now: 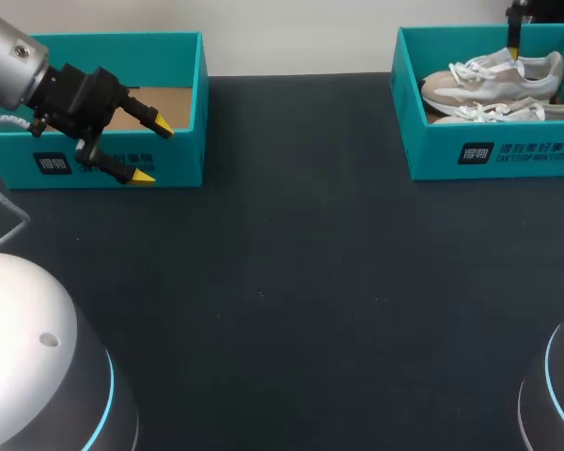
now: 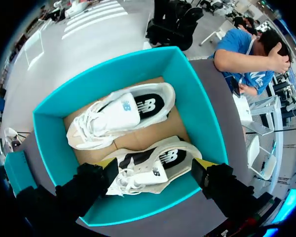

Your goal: Take the shoe out of the shoebox, open the shoe tongue, remove and reinsert the insole, then place the shoe into the shoebox

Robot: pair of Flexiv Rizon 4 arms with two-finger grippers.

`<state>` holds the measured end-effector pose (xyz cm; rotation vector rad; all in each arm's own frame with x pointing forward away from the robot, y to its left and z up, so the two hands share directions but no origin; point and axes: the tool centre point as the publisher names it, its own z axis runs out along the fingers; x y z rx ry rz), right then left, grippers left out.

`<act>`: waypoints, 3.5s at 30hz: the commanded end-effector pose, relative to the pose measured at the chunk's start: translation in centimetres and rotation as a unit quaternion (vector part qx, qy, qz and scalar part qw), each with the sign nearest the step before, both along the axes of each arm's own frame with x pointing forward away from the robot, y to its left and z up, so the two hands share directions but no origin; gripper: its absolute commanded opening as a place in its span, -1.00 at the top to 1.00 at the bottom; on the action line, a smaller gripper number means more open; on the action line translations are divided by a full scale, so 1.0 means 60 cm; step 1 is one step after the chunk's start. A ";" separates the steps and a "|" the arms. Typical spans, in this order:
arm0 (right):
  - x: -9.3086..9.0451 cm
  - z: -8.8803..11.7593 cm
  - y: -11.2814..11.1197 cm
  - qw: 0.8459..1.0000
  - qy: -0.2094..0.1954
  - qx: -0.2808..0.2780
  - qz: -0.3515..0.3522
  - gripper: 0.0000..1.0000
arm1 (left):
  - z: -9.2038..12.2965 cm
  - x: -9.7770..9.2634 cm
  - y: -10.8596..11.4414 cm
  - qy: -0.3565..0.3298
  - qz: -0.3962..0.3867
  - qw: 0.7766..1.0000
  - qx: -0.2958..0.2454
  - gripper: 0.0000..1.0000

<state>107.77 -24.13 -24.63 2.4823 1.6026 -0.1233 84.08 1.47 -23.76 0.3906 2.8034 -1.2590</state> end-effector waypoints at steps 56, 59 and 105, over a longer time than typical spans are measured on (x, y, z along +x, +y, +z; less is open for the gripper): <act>-0.234 0.052 0.001 0.995 0.045 0.057 0.067 -1.00 | 0.038 0.062 0.091 0.276 0.622 0.713 0.168 -1.00; -0.238 0.063 -0.003 0.995 0.047 0.050 0.068 -1.00 | 0.044 0.065 0.097 0.288 0.636 0.691 0.187 -1.00; -0.227 0.114 -0.043 0.986 0.027 0.038 0.162 -1.00 | 0.057 0.109 0.175 0.332 0.746 0.542 0.201 -1.00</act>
